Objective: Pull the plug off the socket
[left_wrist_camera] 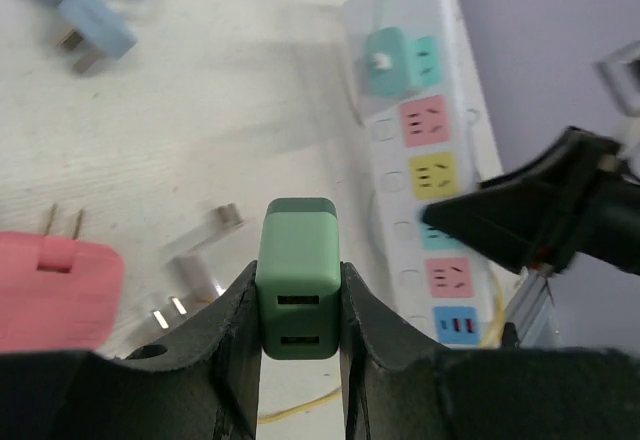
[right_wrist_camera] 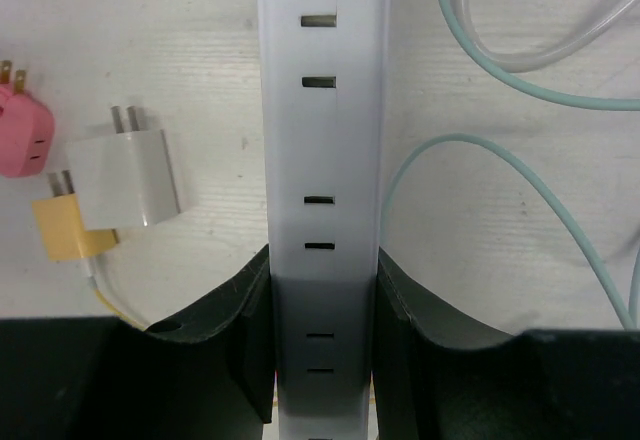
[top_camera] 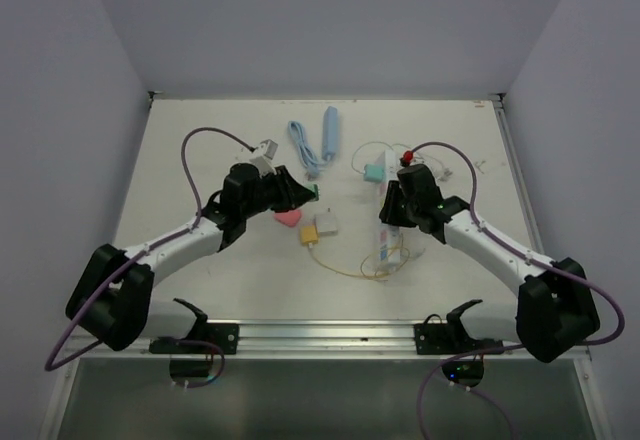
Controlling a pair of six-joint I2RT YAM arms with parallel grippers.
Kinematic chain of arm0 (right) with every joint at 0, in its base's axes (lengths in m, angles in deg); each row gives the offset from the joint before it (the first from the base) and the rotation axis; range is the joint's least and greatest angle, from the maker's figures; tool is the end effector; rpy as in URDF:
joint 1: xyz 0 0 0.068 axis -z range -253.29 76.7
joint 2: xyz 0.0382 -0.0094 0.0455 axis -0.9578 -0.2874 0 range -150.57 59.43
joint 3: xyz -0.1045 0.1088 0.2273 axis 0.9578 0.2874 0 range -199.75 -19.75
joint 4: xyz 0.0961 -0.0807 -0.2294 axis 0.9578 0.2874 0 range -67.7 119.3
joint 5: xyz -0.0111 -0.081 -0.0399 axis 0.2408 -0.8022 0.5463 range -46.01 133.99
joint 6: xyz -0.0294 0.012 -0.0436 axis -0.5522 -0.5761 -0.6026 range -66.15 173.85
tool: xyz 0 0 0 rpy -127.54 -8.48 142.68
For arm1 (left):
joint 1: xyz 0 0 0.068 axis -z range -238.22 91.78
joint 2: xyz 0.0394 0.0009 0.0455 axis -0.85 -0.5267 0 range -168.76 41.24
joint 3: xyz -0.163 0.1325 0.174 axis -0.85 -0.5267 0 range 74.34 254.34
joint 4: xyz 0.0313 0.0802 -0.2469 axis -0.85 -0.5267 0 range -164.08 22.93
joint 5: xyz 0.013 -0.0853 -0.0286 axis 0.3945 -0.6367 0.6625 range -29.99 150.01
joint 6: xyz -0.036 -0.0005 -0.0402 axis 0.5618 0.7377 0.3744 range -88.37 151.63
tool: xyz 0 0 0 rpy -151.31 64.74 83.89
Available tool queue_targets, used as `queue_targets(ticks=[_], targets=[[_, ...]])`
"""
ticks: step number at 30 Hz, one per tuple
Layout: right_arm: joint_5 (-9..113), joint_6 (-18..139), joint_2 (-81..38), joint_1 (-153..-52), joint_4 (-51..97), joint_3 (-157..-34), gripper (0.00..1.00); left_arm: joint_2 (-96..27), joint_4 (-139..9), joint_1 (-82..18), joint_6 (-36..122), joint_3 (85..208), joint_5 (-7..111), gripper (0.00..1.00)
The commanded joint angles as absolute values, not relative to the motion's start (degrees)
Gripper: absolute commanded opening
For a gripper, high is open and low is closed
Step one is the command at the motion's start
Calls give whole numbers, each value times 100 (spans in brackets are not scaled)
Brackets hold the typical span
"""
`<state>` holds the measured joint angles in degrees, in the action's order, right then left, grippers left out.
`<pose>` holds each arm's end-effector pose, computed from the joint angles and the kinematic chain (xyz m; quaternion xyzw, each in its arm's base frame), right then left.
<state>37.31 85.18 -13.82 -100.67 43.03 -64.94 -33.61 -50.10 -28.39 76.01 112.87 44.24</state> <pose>0.2332 0.1161 0.2216 0.0527 0.9332 0.1247 0.3329 0.2435 -0.1506 0.2356 -0.0237 0.8117 -0.4348 0.3893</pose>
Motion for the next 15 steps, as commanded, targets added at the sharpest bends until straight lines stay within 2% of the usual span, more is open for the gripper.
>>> queue_targets(ticks=[1, 8, 9, 10, 12, 13, 15], targets=[[4345, 8119, -1009, -10098, 3532, -6581, 0, -3996, -4951, -3140, 7672, 11170, 4210, 0], [4943, 7908, -807, -10116, 3303, -6414, 0, -5235, -4581, -3352, 7865, 11530, 3944, 9], [5013, 7907, -789, -10116, 3276, -6405, 0, -5271, -4572, -3361, 7891, 11565, 3944, 14], [5049, 7907, -754, -10116, 3215, -6379, 0, -5289, -4572, -3387, 7909, 11583, 3936, 26], [5154, 7916, -728, -10116, 3144, -6308, 0, -5263, -4624, -3405, 7909, 11574, 3935, 38], [5198, 7942, -727, -10124, 3083, -6291, 0, -5228, -4659, -3405, 7901, 11574, 3970, 47], [5260, 7951, -763, -10133, 3039, -6264, 0, -5088, -4730, -3405, 7892, 11548, 3971, 57]])
